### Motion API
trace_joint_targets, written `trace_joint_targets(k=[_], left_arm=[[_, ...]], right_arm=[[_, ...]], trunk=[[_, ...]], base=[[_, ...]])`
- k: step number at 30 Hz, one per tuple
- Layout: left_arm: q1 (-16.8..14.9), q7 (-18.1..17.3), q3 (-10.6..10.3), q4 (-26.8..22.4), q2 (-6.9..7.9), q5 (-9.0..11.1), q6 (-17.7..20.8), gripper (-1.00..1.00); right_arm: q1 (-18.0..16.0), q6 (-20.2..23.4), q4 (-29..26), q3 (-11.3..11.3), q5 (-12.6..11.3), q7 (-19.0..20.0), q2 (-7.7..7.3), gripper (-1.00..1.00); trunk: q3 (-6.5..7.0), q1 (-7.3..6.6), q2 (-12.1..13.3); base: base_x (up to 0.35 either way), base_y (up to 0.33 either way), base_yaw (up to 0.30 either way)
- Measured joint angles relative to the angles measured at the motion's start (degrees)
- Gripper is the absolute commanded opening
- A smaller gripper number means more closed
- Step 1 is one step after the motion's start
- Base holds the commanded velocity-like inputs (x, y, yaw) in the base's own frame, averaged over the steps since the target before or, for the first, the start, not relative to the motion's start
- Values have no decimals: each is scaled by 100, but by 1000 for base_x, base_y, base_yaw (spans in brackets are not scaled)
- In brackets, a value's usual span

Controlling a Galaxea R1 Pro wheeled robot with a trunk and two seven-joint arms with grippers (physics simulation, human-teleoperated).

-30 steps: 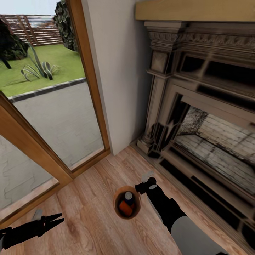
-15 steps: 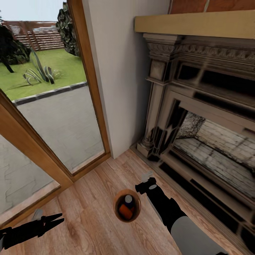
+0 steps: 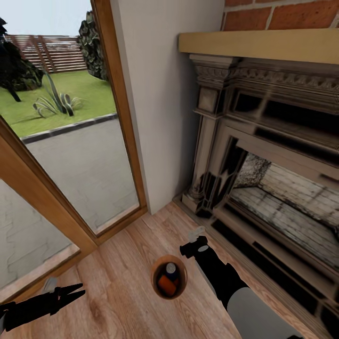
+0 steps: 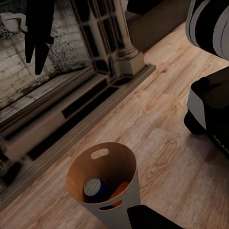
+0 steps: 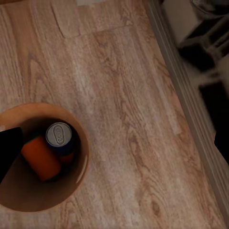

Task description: Put the three can of soda from the living room inside the tash can in the kitchen.

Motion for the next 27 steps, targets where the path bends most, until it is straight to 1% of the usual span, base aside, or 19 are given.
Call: trace_joint_targets(k=[4, 21, 27], left_arm=[[0, 0, 0, -1, 0, 0, -1, 100], [0, 0, -8, -2, 0, 0, 16, 100], [0, 0, -2, -2, 0, 0, 10, 100]], right_arm=[[0, 0, 0, 0, 0, 0, 0, 100], [0, 0, 0, 2, 0, 0, 0, 100], [0, 0, 0, 2, 0, 0, 0, 100]], trunk=[[38, 0, 0], [505, -373, 680], [563, -373, 682]], base=[[0, 0, 0], [0, 0, 0], [0, 0, 0]])
